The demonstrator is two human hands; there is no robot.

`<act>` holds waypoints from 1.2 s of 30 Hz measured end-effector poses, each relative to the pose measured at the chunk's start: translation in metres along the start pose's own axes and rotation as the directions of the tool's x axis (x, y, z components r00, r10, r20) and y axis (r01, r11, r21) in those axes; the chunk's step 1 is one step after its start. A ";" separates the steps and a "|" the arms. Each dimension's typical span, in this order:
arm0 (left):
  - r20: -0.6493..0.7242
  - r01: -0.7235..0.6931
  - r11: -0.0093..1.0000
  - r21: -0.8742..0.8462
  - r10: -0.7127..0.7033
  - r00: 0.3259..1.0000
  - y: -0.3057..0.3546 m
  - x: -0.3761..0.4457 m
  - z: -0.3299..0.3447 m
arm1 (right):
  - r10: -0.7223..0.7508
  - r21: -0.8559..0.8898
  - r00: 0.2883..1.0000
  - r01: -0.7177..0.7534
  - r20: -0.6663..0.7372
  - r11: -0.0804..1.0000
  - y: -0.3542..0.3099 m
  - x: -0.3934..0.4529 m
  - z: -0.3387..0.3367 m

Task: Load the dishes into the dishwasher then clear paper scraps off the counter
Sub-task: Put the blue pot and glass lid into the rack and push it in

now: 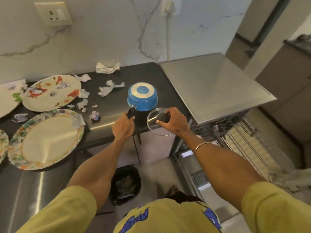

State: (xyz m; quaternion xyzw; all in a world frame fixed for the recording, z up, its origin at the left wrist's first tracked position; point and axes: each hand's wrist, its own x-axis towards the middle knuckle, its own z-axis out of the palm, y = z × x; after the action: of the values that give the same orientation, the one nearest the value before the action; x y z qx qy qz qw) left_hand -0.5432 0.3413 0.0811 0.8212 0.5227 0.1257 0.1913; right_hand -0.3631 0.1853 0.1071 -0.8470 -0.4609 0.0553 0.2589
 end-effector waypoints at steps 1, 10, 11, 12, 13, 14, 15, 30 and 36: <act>0.008 -0.030 1.000 -0.003 0.030 1.000 0.004 -0.007 0.006 | 0.018 -0.007 1.000 -0.018 0.002 1.000 0.007 -0.012 -0.006; 0.123 -0.191 0.982 0.005 0.189 0.974 0.075 -0.069 0.040 | 0.182 -0.075 0.983 -0.181 0.011 0.981 0.064 -0.105 -0.056; 0.139 -0.208 0.978 0.006 0.206 0.969 0.084 -0.078 0.046 | 0.204 -0.081 0.979 -0.203 0.009 0.976 0.072 -0.115 -0.061; 0.159 -0.221 0.975 0.009 0.216 0.963 0.094 -0.089 0.049 | 0.225 -0.085 0.974 -0.225 0.000 0.971 0.080 -0.126 -0.067; 0.170 -0.235 0.972 0.002 0.231 0.958 0.103 -0.099 0.053 | 0.243 -0.085 0.970 -0.243 -0.010 0.966 0.087 -0.137 -0.071; 0.173 -0.248 0.969 -0.014 0.247 0.953 0.112 -0.109 0.057 | 0.257 -0.085 0.966 -0.258 -0.022 0.962 0.096 -0.149 -0.076; 0.173 -0.263 0.964 -0.031 0.265 0.949 0.121 -0.117 0.064 | 0.272 -0.084 0.962 -0.274 -0.032 0.958 0.105 -0.161 -0.080; 0.311 -0.262 0.947 -0.186 0.309 0.899 0.261 -0.304 0.170 | 0.427 -0.150 0.903 -0.429 -0.046 0.891 0.246 -0.343 -0.177; 0.314 -0.252 0.946 -0.204 0.307 0.899 0.306 -0.360 0.198 | 0.470 -0.126 0.878 -0.478 -0.095 0.869 0.292 -0.388 -0.204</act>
State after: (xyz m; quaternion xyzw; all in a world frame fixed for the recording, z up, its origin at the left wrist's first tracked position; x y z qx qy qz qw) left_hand -0.3666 -0.1374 0.0378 0.8793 0.3464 0.0489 0.3233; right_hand -0.2963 -0.3364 0.0838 -0.9521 -0.2337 0.0573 0.1889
